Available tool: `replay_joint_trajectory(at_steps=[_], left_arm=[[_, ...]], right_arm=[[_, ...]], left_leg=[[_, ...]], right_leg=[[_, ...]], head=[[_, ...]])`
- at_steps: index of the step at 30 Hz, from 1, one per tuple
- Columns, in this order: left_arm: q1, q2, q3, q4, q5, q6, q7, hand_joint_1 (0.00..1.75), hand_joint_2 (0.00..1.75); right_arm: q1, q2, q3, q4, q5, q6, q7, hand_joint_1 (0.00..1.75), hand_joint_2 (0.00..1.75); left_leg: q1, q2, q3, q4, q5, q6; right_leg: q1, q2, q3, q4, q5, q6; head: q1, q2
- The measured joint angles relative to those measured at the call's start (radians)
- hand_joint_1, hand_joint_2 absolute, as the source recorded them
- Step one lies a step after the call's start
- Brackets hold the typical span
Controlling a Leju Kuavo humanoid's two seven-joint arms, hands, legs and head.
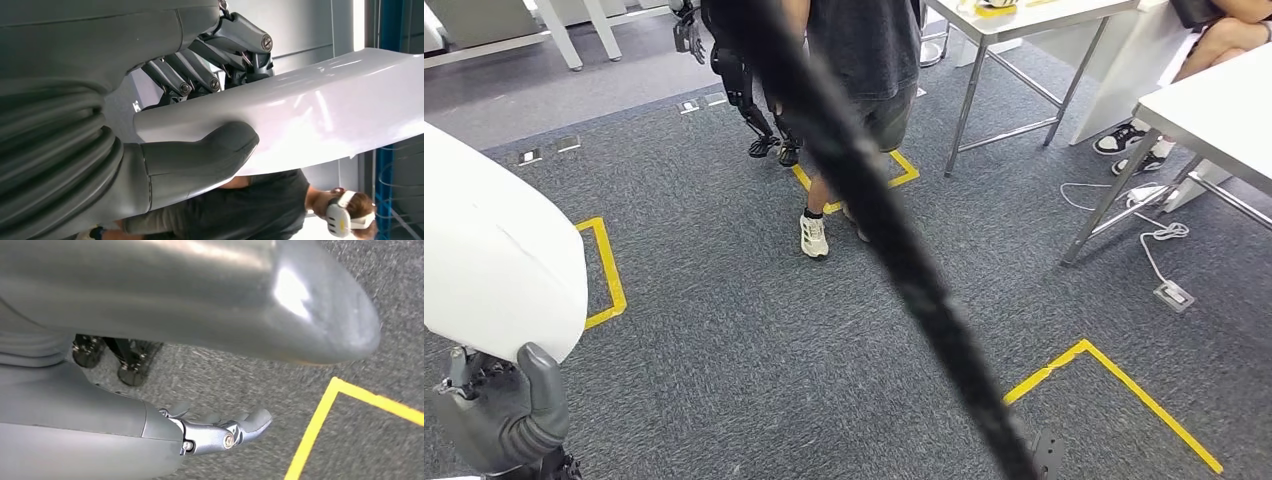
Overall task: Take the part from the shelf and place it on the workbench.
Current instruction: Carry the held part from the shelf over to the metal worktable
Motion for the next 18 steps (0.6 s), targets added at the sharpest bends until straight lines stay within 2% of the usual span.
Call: replay_joint_trajectory(at_steps=[2, 4, 5, 6, 7, 8, 10, 11, 13, 14, 16, 18], left_arm=[[-0.004, -0.005, 0.004, 0.008, -0.003, -0.002, -0.001, 1.75, 1.75], [-0.006, -0.006, 0.006, 0.016, -0.006, -0.006, -0.001, 1.75, 1.75], [-0.007, -0.008, 0.007, 0.021, -0.006, -0.01, -0.001, 1.75, 1.75], [-0.011, -0.01, 0.007, 0.026, -0.002, -0.016, 0.0, 1.75, 1.75], [-0.017, -0.013, 0.007, 0.031, 0.005, -0.023, 0.0, 1.75, 1.75], [-0.024, -0.016, 0.007, 0.036, 0.014, -0.031, 0.0, 1.75, 1.75], [-0.039, -0.02, 0.008, 0.044, 0.029, -0.041, 0.0, 1.75, 1.75], [-0.046, -0.022, 0.009, 0.047, 0.033, -0.043, 0.0, 1.75, 1.75], [-0.063, -0.025, 0.011, 0.053, 0.037, -0.041, 0.0, 1.75, 1.75], [-0.071, -0.028, 0.011, 0.056, 0.038, -0.039, 0.0, 1.75, 1.75], [-0.083, -0.032, 0.012, 0.058, 0.037, -0.031, -0.001, 1.75, 1.75], [-0.087, -0.033, 0.013, 0.064, 0.038, -0.025, -0.002, 1.75, 1.75]], right_arm=[[-0.004, 0.0, 0.0, 0.0, -0.002, 0.002, 0.0, 0.0, 0.0], [-0.007, 0.0, 0.0, 0.0, -0.005, 0.006, -0.001, 0.0, 0.0], [-0.007, 0.0, -0.001, 0.0, -0.008, 0.01, -0.001, 0.0, 0.0], [-0.006, 0.0, -0.001, 0.0, -0.01, 0.014, -0.002, 0.0, 0.0], [-0.006, 0.0, -0.002, 0.0, -0.012, 0.018, -0.003, 0.0, 0.0], [-0.007, 0.0, -0.002, 0.0, -0.013, 0.02, -0.004, 0.0, 0.0], [-0.01, 0.001, -0.004, 0.0, -0.019, 0.016, -0.006, 0.0, 0.0], [-0.011, 0.001, -0.006, 0.0, -0.021, 0.011, -0.007, 0.0, 0.0], [-0.01, 0.001, -0.009, 0.0, -0.024, -0.004, -0.003, 0.0, 0.0], [-0.009, 0.0, -0.01, 0.0, -0.025, -0.014, 0.0, 0.0, 0.0], [-0.009, -0.002, -0.013, 0.0, -0.028, -0.038, 0.011, 0.0, 0.0], [-0.011, -0.005, -0.016, -0.001, -0.033, -0.065, 0.022, 0.0, 0.0]], left_leg=[[-0.001, 0.028, 0.001, -0.006, 0.005, 0.009], [-0.002, 0.058, -0.001, -0.005, 0.004, 0.012], [-0.003, 0.072, -0.002, -0.004, 0.003, 0.011], [-0.002, 0.085, -0.002, -0.003, 0.002, 0.01], [-0.001, 0.097, -0.002, -0.001, 0.0, 0.007], [0.0, 0.108, -0.002, 0.003, -0.004, 0.004], [-0.004, 0.126, -0.003, 0.013, -0.014, -0.007], [-0.006, 0.134, -0.003, 0.016, -0.018, -0.012], [-0.006, 0.149, 0.001, 0.015, -0.022, -0.023], [-0.004, 0.146, 0.002, 0.018, -0.025, -0.029], [0.002, 0.103, -0.018, 0.065, -0.058, -0.041], [0.005, 0.052, -0.073, 0.185, -0.121, -0.047]], right_leg=[[0.004, -0.057, -0.049, 0.102, -0.058, 0.004], [0.002, -0.075, -0.108, 0.228, -0.112, 0.011], [0.0, -0.078, -0.12, 0.258, -0.117, 0.015], [-0.002, -0.082, -0.111, 0.244, -0.102, 0.017], [-0.004, -0.091, -0.082, 0.193, -0.075, 0.019], [-0.005, -0.111, -0.041, 0.119, -0.045, 0.021], [-0.003, -0.146, 0.021, 0.006, -0.01, 0.014], [-0.001, -0.153, 0.031, -0.015, -0.006, 0.008], [0.002, -0.135, 0.028, -0.017, -0.005, -0.007], [0.002, -0.126, 0.027, -0.019, -0.002, -0.013], [-0.003, -0.108, 0.028, -0.024, 0.003, -0.024], [-0.005, -0.087, 0.027, -0.025, 0.005, -0.03]], head=[[0.002, 0.0], [0.003, 0.0], [0.004, 0.0], [0.004, 0.0], [0.004, 0.0], [0.004, 0.0], [0.003, 0.0], [0.003, 0.0], [0.002, 0.0], [0.002, 0.0], [0.0, 0.0], [-0.003, 0.0]])
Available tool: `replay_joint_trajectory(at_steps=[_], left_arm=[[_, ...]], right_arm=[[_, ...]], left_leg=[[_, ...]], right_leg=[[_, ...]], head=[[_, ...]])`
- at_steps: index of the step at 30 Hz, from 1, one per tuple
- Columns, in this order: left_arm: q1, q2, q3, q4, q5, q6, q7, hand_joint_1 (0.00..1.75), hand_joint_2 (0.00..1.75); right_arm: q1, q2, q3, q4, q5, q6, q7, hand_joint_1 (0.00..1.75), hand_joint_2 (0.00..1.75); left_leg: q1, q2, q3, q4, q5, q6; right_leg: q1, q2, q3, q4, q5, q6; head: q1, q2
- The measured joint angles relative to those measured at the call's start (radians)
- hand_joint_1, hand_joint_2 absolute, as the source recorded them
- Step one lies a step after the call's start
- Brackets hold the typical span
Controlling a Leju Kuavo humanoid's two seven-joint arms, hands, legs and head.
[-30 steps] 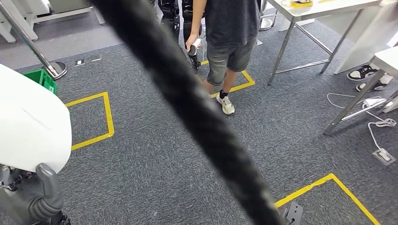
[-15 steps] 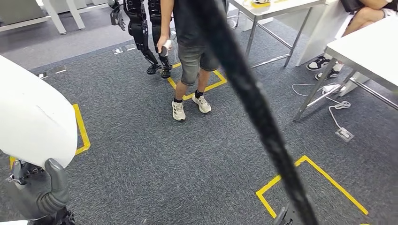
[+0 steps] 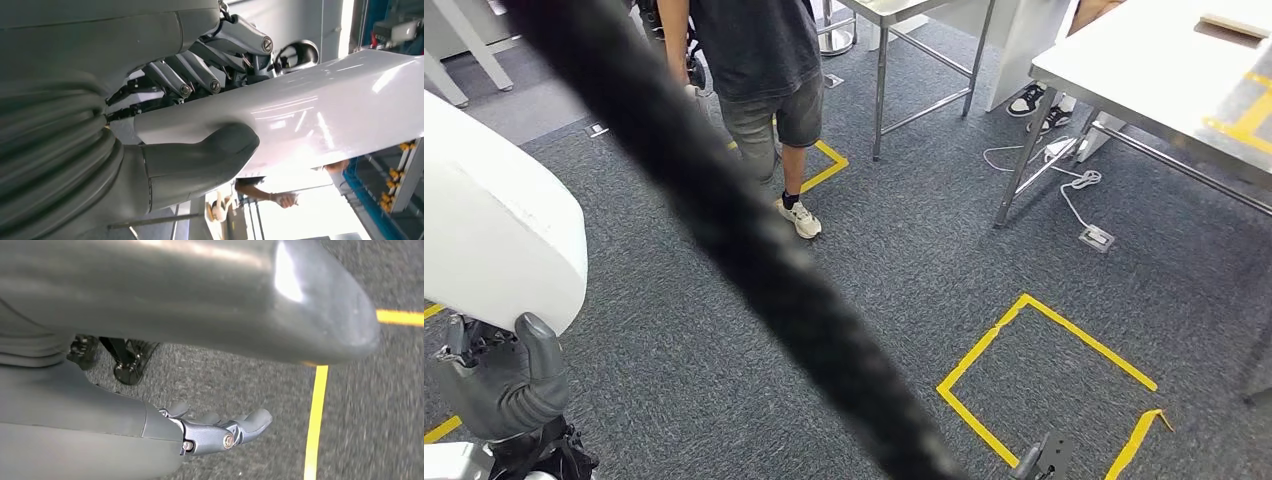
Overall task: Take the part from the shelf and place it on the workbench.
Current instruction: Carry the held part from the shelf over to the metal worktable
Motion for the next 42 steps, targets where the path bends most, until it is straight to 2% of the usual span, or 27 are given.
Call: replay_joint_trajectory(at_steps=[1, 2, 3, 5, 7, 9, 11, 13, 15, 17, 18, 19, 20, 22, 23, 24, 26, 28, 30, 32, 33, 34, 36, 38, 40, 41, 42], left_arm=[[0.0, 0.0, 0.0, 0.005, 0.002, 0.002, 0.0, 1.75, 1.75], [-0.001, -0.001, 0.0, 0.011, 0.005, 0.003, 0.0, 1.75, 1.75], [-0.001, -0.002, 0.0, 0.017, 0.007, 0.003, 0.0, 1.75, 1.75], [-0.005, -0.005, 0.0, 0.027, 0.008, 0.006, 0.0, 1.75, 1.75], [-0.009, -0.008, 0.0, 0.031, 0.005, 0.014, 0.0, 1.75, 1.75], [-0.008, -0.009, 0.0, 0.03, 0.002, 0.023, 0.0, 1.75, 1.75], [-0.007, -0.012, 0.001, 0.027, 0.003, 0.028, 0.0, 1.75, 1.75], [-0.007, -0.017, 0.001, 0.024, 0.003, 0.03, 0.0, 1.75, 1.75], [-0.004, -0.02, 0.003, 0.023, 0.006, 0.032, 0.0, 1.75, 1.75], [0.0, -0.019, 0.004, 0.025, 0.011, 0.033, 0.0, 1.75, 1.75], [0.002, -0.019, 0.004, 0.025, 0.014, 0.033, 0.0, 1.75, 1.75], [0.003, -0.019, 0.004, 0.026, 0.017, 0.033, 0.0, 1.75, 1.75], [0.004, -0.019, 0.005, 0.025, 0.019, 0.034, 0.0, 1.75, 1.75], [0.009, -0.019, 0.005, 0.019, 0.02, 0.035, 0.0, 1.75, 1.75], [0.013, -0.019, 0.006, 0.015, 0.021, 0.036, 0.0, 1.75, 1.75], [0.017, -0.019, 0.007, 0.011, 0.021, 0.037, 0.0, 1.75, 1.75], [0.022, -0.019, 0.009, 0.008, 0.016, 0.032, 0.0, 1.75, 1.75], [0.023, -0.019, 0.01, 0.009, 0.002, 0.023, 0.0, 1.75, 1.75], [0.028, -0.016, 0.015, 0.01, -0.015, 0.014, 0.003, 1.75, 1.75], [0.038, -0.013, 0.022, 0.014, -0.035, -0.001, 0.015, 1.75, 1.75], [0.042, -0.011, 0.024, 0.017, -0.048, -0.011, 0.024, 1.75, 1.75], [0.045, -0.01, 0.027, 0.02, -0.061, -0.02, 0.031, 1.75, 1.75], [0.047, -0.009, 0.031, 0.023, -0.083, -0.029, 0.04, 1.75, 1.75], [0.048, -0.009, 0.037, 0.024, -0.097, -0.026, 0.04, 1.75, 1.75], [0.053, -0.009, 0.043, 0.024, -0.104, -0.019, 0.034, 1.75, 1.75], [0.055, -0.01, 0.046, 0.022, -0.105, -0.016, 0.031, 1.75, 1.75], [0.056, -0.011, 0.048, 0.019, -0.104, -0.015, 0.029, 1.75, 1.75]], right_arm=[[-0.001, -0.002, -0.002, 0.0, -0.002, -0.013, 0.006, 0.0, 0.0], [-0.001, -0.003, -0.004, 0.0, -0.004, -0.026, 0.012, 0.0, 0.0], [0.0, -0.003, -0.007, 0.0, -0.006, -0.037, 0.017, 0.0, 0.0], [0.001, -0.004, -0.012, 0.0, -0.01, -0.051, 0.023, 0.0, 0.0], [0.0, -0.004, -0.015, 0.0, -0.011, -0.057, 0.027, 0.0, 0.0], [0.001, -0.004, -0.015, 0.0, -0.01, -0.059, 0.027, 0.0, 0.0], [0.007, -0.004, -0.015, 0.0, -0.01, -0.06, 0.027, 0.0, 0.0], [0.011, -0.003, -0.016, 0.0, -0.009, -0.06, 0.027, 0.0, 0.0], [0.007, -0.003, -0.016, 0.0, -0.009, -0.056, 0.025, 0.0, 0.0], [0.004, -0.003, -0.016, 0.0, -0.008, -0.043, 0.018, 0.0, 0.0], [0.005, -0.003, -0.016, 0.0, -0.007, -0.035, 0.015, 0.0, 0.0], [0.006, -0.003, -0.016, 0.0, -0.005, -0.029, 0.013, 0.0, 0.0], [0.007, -0.004, -0.016, 0.0, -0.003, -0.025, 0.012, 0.0, 0.0], [0.006, -0.005, -0.016, 0.0, 0.001, -0.022, 0.012, 0.0, 0.0], [0.004, -0.005, -0.016, 0.0, 0.002, -0.02, 0.012, 0.0, 0.0], [0.004, -0.006, -0.016, 0.0, 0.004, -0.02, 0.012, 0.0, 0.0], [0.004, -0.006, -0.016, 0.0, 0.004, -0.024, 0.013, 0.0, 0.0], [0.005, -0.005, -0.016, 0.0, 0.004, -0.034, 0.016, 0.0, 0.0], [0.002, -0.005, -0.016, 0.0, 0.002, -0.042, 0.019, 0.0, 0.0], [0.0, -0.005, -0.016, 0.0, -0.003, -0.044, 0.02, 0.0, 0.0], [0.0, -0.005, -0.016, 0.0, -0.006, -0.043, 0.019, 0.0, 0.0], [0.001, -0.005, -0.016, 0.0, -0.01, -0.043, 0.019, 0.0, 0.0], [0.002, -0.004, -0.016, 0.0, -0.015, -0.043, 0.019, 0.0, 0.0], [0.001, -0.003, -0.016, 0.0, -0.018, -0.042, 0.018, 0.0, 0.0], [0.003, -0.001, -0.015, 0.0, -0.017, -0.04, 0.016, 0.0, 0.0], [0.007, 0.0, -0.015, 0.0, -0.016, -0.038, 0.014, 0.0, 0.0], [0.01, 0.002, -0.015, 0.0, -0.015, -0.036, 0.012, 0.0, 0.0]], left_leg=[[0.001, -0.009, -0.031, 0.063, -0.024, -0.001], [0.001, -0.012, -0.051, 0.102, -0.031, -0.001], [0.002, -0.014, -0.054, 0.105, -0.019, 0.0], [0.005, -0.03, -0.011, 0.007, 0.05, 0.004], [0.01, -0.077, 0.042, -0.115, 0.098, 0.008], [0.007, -0.098, 0.059, -0.158, 0.103, 0.016], [0.004, -0.078, 0.062, -0.164, 0.11, 0.03], [0.004, -0.053, 0.065, -0.173, 0.119, 0.045], [0.001, -0.025, 0.063, -0.176, 0.122, 0.053], [-0.003, 0.004, 0.06, -0.173, 0.121, 0.056], [-0.004, 0.019, 0.059, -0.172, 0.12, 0.057], [-0.005, 0.032, 0.059, -0.171, 0.118, 0.057], [-0.005, 0.044, 0.059, -0.169, 0.117, 0.056], [-0.009, 0.064, 0.061, -0.165, 0.111, 0.05], [-0.011, 0.071, 0.062, -0.164, 0.108, 0.045], [-0.013, 0.078, 0.064, -0.165, 0.106, 0.04], [-0.013, 0.09, 0.069, -0.167, 0.103, 0.029], [-0.01, 0.064, 0.063, -0.148, 0.085, 0.018], [-0.005, 0.011, 0.024, -0.053, 0.03, 0.009], [-0.001, -0.012, -0.036, 0.076, -0.026, 0.005], [0.0, -0.013, -0.052, 0.105, -0.027, 0.004], [0.001, -0.015, -0.052, 0.1, -0.011, 0.004], [0.006, -0.034, -0.001, -0.016, 0.062, 0.006], [0.01, -0.073, 0.047, -0.13, 0.104, 0.008], [0.007, -0.086, 0.059, -0.159, 0.107, 0.017], [0.005, -0.076, 0.06, -0.161, 0.111, 0.025], [0.005, -0.066, 0.062, -0.165, 0.115, 0.033]], right_leg=[[0.0, 0.012, -0.001, 0.0, 0.0, -0.001], [0.0, 0.026, -0.001, 0.001, 0.0, -0.001], [0.0, 0.04, -0.001, 0.002, 0.001, -0.001], [-0.001, 0.068, -0.001, 0.004, 0.003, 0.002], [-0.002, 0.095, -0.005, 0.006, 0.006, 0.012], [-0.005, 0.118, -0.013, 0.004, 0.012, 0.028], [-0.011, 0.128, -0.019, 0.0, 0.018, 0.042], [-0.007, 0.082, -0.041, 0.036, -0.004, 0.049], [-0.001, 0.022, -0.094, 0.149, -0.067, 0.05], [0.0, 0.009, -0.145, 0.265, -0.113, 0.051], [0.0, 0.007, -0.148, 0.281, -0.113, 0.051], [0.0, 0.004, -0.13, 0.254, -0.095, 0.051], [0.001, -0.006, -0.093, 0.193, -0.067, 0.049], [0.005, -0.045, -0.016, 0.058, -0.027, 0.041], [0.008, -0.059, 0.005, 0.019, -0.019, 0.035], [0.011, -0.064, 0.012, 0.005, -0.02, 0.03], [0.01, -0.045, 0.012, 0.003, -0.016, 0.019], [0.004, -0.029, 0.014, -0.002, -0.01, 0.008], [0.0, -0.011, 0.014, -0.005, -0.006, -0.001], [-0.001, 0.014, 0.012, -0.004, -0.004, -0.004], [-0.001, 0.027, 0.011, -0.003, -0.004, -0.003], [-0.002, 0.041, 0.011, -0.002, -0.004, -0.003], [-0.004, 0.068, 0.01, 0.002, -0.003, 0.002], [-0.006, 0.094, 0.006, 0.005, -0.001, 0.014], [-0.008, 0.115, -0.001, 0.002, 0.005, 0.031], [-0.011, 0.124, -0.004, -0.002, 0.01, 0.039], [-0.011, 0.118, -0.007, -0.001, 0.009, 0.045]], head=[[0.0, 0.0], [0.0, 0.0], [0.0, 0.0], [0.0, 0.0], [0.0, 0.0], [0.0, 0.0], [0.0, 0.0], [0.004, 0.0], [0.007, 0.0], [0.008, 0.0], [0.008, 0.0], [0.008, 0.0], [0.008, 0.0], [0.008, 0.0], [0.007, 0.0], [0.006, 0.0], [0.006, 0.0], [0.004, 0.0], [0.002, 0.0], [0.001, 0.0], [0.001, 0.0], [0.001, 0.0], [0.001, 0.0], [0.001, 0.0], [0.0, 0.0], [0.0, 0.0], [0.0, 0.0]])
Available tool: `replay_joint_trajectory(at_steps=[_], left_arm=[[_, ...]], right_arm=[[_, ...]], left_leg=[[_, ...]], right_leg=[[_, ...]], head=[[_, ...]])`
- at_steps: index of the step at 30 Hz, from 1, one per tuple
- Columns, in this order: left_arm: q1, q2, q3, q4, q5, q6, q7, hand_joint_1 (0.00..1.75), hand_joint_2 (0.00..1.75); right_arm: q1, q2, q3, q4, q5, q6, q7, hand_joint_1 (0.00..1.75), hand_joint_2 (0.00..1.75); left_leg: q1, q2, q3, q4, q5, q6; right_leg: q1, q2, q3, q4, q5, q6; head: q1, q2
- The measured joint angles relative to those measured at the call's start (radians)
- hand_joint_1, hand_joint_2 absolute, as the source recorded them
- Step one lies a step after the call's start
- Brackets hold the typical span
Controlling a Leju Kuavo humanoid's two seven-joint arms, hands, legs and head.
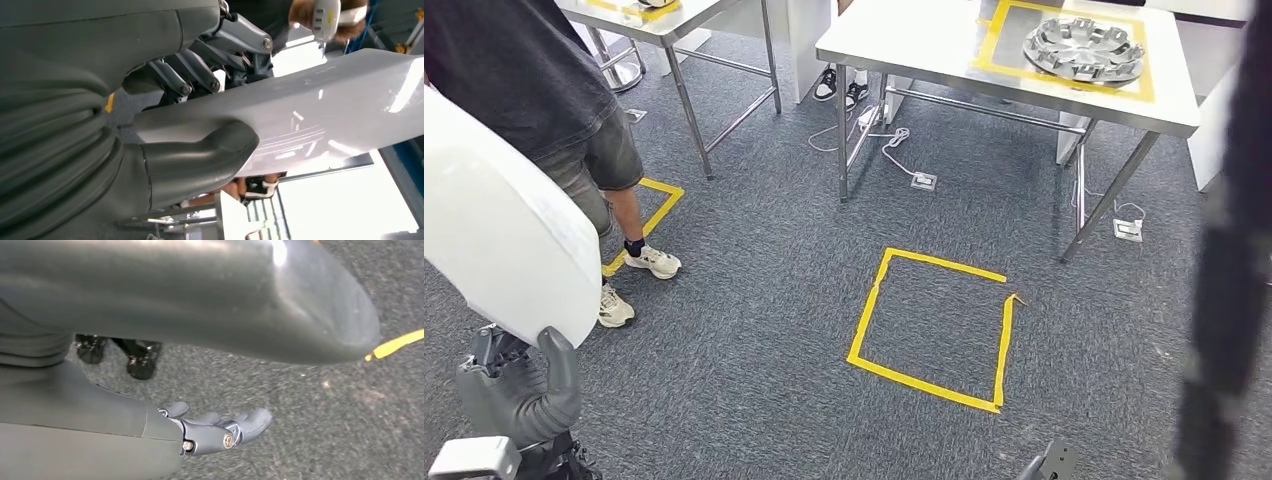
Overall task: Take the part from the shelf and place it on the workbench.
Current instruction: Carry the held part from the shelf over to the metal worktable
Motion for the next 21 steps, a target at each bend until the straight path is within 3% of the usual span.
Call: replay_joint_trajectory(at_steps=[2, 4, 6, 7, 8, 10, 12, 15, 17, 19, 21], left_arm=[[0.006, -0.001, 0.003, -0.009, 0.0, 0.001, -0.005, 1.75, 1.75], [0.022, 0.0, 0.011, -0.017, -0.002, 0.004, -0.011, 1.75, 1.75], [0.039, 0.002, 0.02, -0.023, -0.005, 0.006, -0.016, 1.75, 1.75], [0.045, 0.003, 0.024, -0.026, -0.008, 0.007, -0.018, 1.75, 1.75], [0.048, 0.004, 0.026, -0.029, -0.01, 0.008, -0.02, 1.75, 1.75], [0.05, 0.004, 0.03, -0.037, -0.015, 0.008, -0.023, 1.75, 1.75], [0.051, 0.005, 0.033, -0.046, -0.019, 0.008, -0.024, 1.75, 1.75], [0.05, 0.006, 0.034, -0.053, -0.021, 0.007, -0.024, 1.75, 1.75], [0.049, 0.006, 0.034, -0.058, -0.021, 0.005, -0.022, 1.75, 1.75], [0.05, 0.008, 0.034, -0.059, -0.019, 0.004, -0.018, 1.75, 1.75], [0.055, 0.011, 0.035, -0.057, -0.016, 0.006, -0.014, 1.75, 1.75]], right_arm=[[0.002, 0.003, 0.001, 0.0, 0.002, 0.008, -0.006, 0.0, 0.0], [-0.001, 0.005, 0.003, 0.0, 0.008, 0.022, -0.015, 0.0, 0.0], [-0.001, 0.005, 0.008, 0.0, 0.016, 0.033, -0.019, 0.0, 0.0], [0.001, 0.005, 0.01, 0.0, 0.019, 0.034, -0.018, 0.0, 0.0], [0.003, 0.005, 0.012, 0.0, 0.022, 0.033, -0.017, 0.0, 0.0], [0.003, 0.005, 0.017, 0.0, 0.026, 0.027, -0.015, 0.0, 0.0], [0.0, 0.006, 0.022, 0.0, 0.027, 0.015, -0.01, 0.0, 0.0], [0.004, 0.008, 0.025, 0.0, 0.027, -0.003, 0.0, 0.0, 0.0], [0.006, 0.011, 0.025, 0.0, 0.027, -0.011, 0.002, 0.0, 0.0], [0.004, 0.013, 0.026, 0.0, 0.026, -0.02, 0.006, 0.0, 0.0], [0.004, 0.015, 0.026, 0.0, 0.026, -0.03, 0.012, 0.0, 0.0]], left_leg=[[0.001, 0.023, 0.001, -0.009, 0.009, 0.014], [-0.003, 0.051, -0.002, -0.01, 0.011, 0.02], [-0.007, 0.081, -0.006, -0.008, 0.009, 0.023], [-0.008, 0.095, -0.006, -0.006, 0.008, 0.023], [-0.008, 0.107, -0.007, -0.005, 0.007, 0.023], [-0.011, 0.13, -0.006, -0.002, 0.004, 0.019], [-0.015, 0.147, -0.003, -0.001, 0.0, 0.01], [-0.015, 0.165, 0.002, -0.004, -0.002, -0.006], [-0.011, 0.121, -0.01, 0.029, -0.028, -0.019], [-0.006, 0.064, -0.058, 0.138, -0.089, -0.029], [-0.004, 0.052, -0.114, 0.258, -0.134, -0.033]], right_leg=[[0.004, -0.048, -0.023, 0.045, -0.03, 0.006], [0.009, -0.1, -0.078, 0.168, -0.098, 0.008], [0.01, -0.111, -0.122, 0.273, -0.138, 0.009], [0.01, -0.113, -0.117, 0.274, -0.131, 0.008], [0.01, -0.118, -0.092, 0.236, -0.108, 0.007], [0.016, -0.157, -0.01, 0.094, -0.055, -0.001], [0.023, -0.189, 0.034, 0.009, -0.034, -0.014], [0.023, -0.168, 0.031, -0.002, -0.029, -0.032], [0.016, -0.147, 0.031, -0.009, -0.021, -0.043], [0.012, -0.126, 0.03, -0.011, -0.017, -0.05], [0.012, -0.1, 0.026, -0.01, -0.015, -0.052]], head=[[0.004, 0.0], [0.008, 0.0], [0.009, 0.0], [0.009, 0.0], [0.009, 0.0], [0.009, 0.0], [0.008, 0.0], [0.007, 0.0], [0.006, 0.0], [0.005, 0.0], [0.004, 0.0]])
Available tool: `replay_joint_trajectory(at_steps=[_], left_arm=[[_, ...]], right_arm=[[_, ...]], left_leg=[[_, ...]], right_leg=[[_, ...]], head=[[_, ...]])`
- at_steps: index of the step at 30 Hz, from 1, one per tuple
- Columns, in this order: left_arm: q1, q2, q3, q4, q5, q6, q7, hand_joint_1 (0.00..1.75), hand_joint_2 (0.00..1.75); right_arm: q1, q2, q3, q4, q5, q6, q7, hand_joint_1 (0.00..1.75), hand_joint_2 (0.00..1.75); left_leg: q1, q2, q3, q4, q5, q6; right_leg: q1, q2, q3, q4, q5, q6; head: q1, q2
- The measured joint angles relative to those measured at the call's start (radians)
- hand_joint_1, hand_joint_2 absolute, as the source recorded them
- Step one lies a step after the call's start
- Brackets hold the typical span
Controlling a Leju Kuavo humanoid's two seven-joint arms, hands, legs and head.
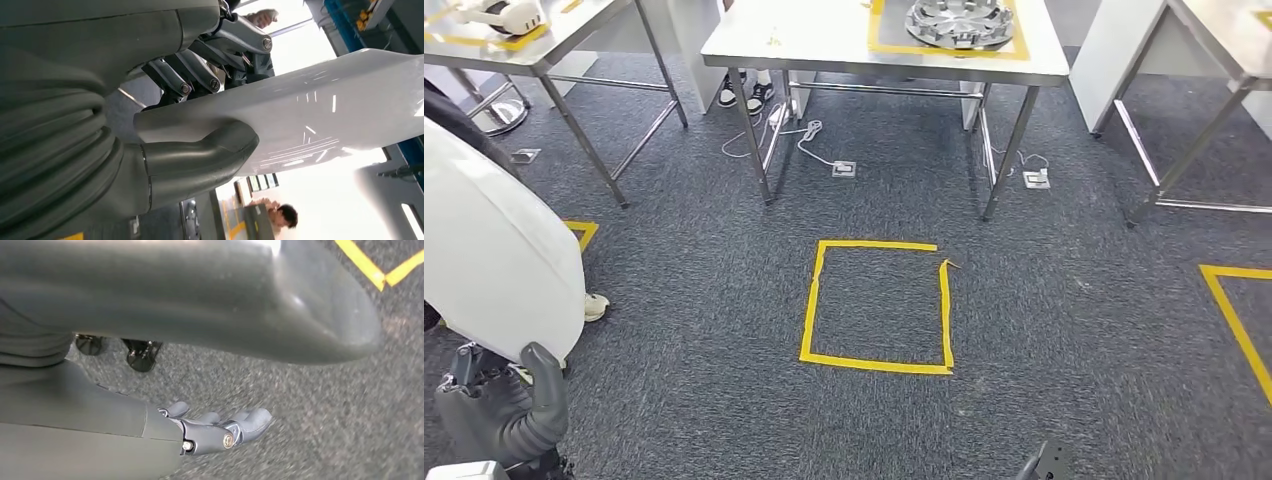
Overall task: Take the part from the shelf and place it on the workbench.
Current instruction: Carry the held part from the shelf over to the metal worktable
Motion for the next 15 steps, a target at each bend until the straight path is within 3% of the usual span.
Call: replay_joint_trajectory(at_steps=[1, 2, 3, 5, 7, 9, 10, 12, 13, 15], left_arm=[[0.002, 0.0, 0.0, 0.001, 0.001, 0.005, 0.001, 1.75, 1.75], [0.003, 0.001, 0.0, 0.002, 0.0, 0.013, 0.001, 1.75, 1.75], [0.004, 0.0, 0.0, 0.002, -0.003, 0.026, -0.001, 1.75, 1.75], [0.006, 0.0, 0.0, 0.0, -0.015, 0.064, -0.006, 1.75, 1.75], [0.011, 0.0, -0.001, -0.003, -0.024, 0.102, -0.01, 1.75, 1.75], [0.014, -0.002, -0.002, -0.005, -0.025, 0.124, -0.011, 1.75, 1.75], [0.014, -0.003, -0.004, -0.005, -0.025, 0.13, -0.012, 1.75, 1.75], [0.013, -0.007, -0.008, -0.006, -0.026, 0.14, -0.013, 1.75, 1.75], [0.014, -0.009, -0.009, -0.005, -0.026, 0.146, -0.013, 1.75, 1.75], [0.015, -0.011, -0.009, -0.003, -0.029, 0.156, -0.014, 1.75, 1.75]], right_arm=[[0.001, 0.001, 0.0, 0.0, 0.0, -0.005, 0.003, 0.0, 0.0], [0.002, 0.002, 0.0, 0.0, -0.001, -0.01, 0.006, 0.0, 0.0], [0.002, 0.002, 0.0, 0.0, -0.003, -0.014, 0.008, 0.0, 0.0], [0.001, 0.004, 0.0, 0.0, -0.008, -0.017, 0.006, 0.0, 0.0], [0.0, 0.004, 0.0, 0.0, -0.015, -0.016, 0.002, 0.0, 0.0], [0.002, 0.003, 0.0, 0.0, -0.021, -0.014, -0.004, 0.0, 0.0], [0.003, 0.003, 0.0, 0.0, -0.024, -0.014, -0.007, 0.0, 0.0], [0.002, 0.002, 0.0, 0.0, -0.03, -0.016, -0.012, 0.0, 0.0], [-0.001, 0.001, 0.0, 0.0, -0.033, -0.018, -0.013, 0.0, 0.0], [-0.004, -0.001, 0.0, 0.0, -0.038, -0.021, -0.013, 0.0, 0.0]], left_leg=[[0.001, -0.001, -0.009, 0.016, 0.006, 0.0], [0.002, -0.003, 0.001, -0.006, 0.03, 0.0], [0.004, -0.012, 0.03, -0.067, 0.068, 0.002], [0.009, -0.052, 0.094, -0.201, 0.119, 0.006], [0.007, -0.073, 0.117, -0.255, 0.127, 0.014], [0.004, -0.055, 0.117, -0.259, 0.133, 0.028], [0.004, -0.044, 0.118, -0.263, 0.138, 0.035], [0.007, -0.019, 0.118, -0.271, 0.146, 0.048], [0.005, -0.006, 0.116, -0.272, 0.147, 0.051], [0.002, 0.022, 0.112, -0.27, 0.147, 0.054]], right_leg=[[0.0, 0.014, -0.001, 0.001, 0.001, 0.001], [0.0, 0.029, -0.002, 0.003, 0.002, 0.002], [-0.001, 0.043, -0.003, 0.005, 0.003, 0.004], [-0.002, 0.069, -0.007, 0.01, 0.004, 0.012], [-0.003, 0.09, -0.014, 0.011, 0.008, 0.027], [-0.006, 0.105, -0.021, 0.005, 0.016, 0.042], [-0.007, 0.095, -0.025, 0.009, 0.014, 0.048], [-0.003, 0.043, -0.054, 0.069, -0.024, 0.055], [0.0, 0.012, -0.081, 0.128, -0.057, 0.057], [0.0, -0.01, -0.139, 0.254, -0.114, 0.061]], head=[[0.0, 0.0], [0.0, 0.0], [0.0, 0.0], [0.0, 0.0], [0.0, 0.0], [0.0, 0.0], [0.0, 0.0], [0.005, 0.0], [0.007, 0.0], [0.008, 0.0]])
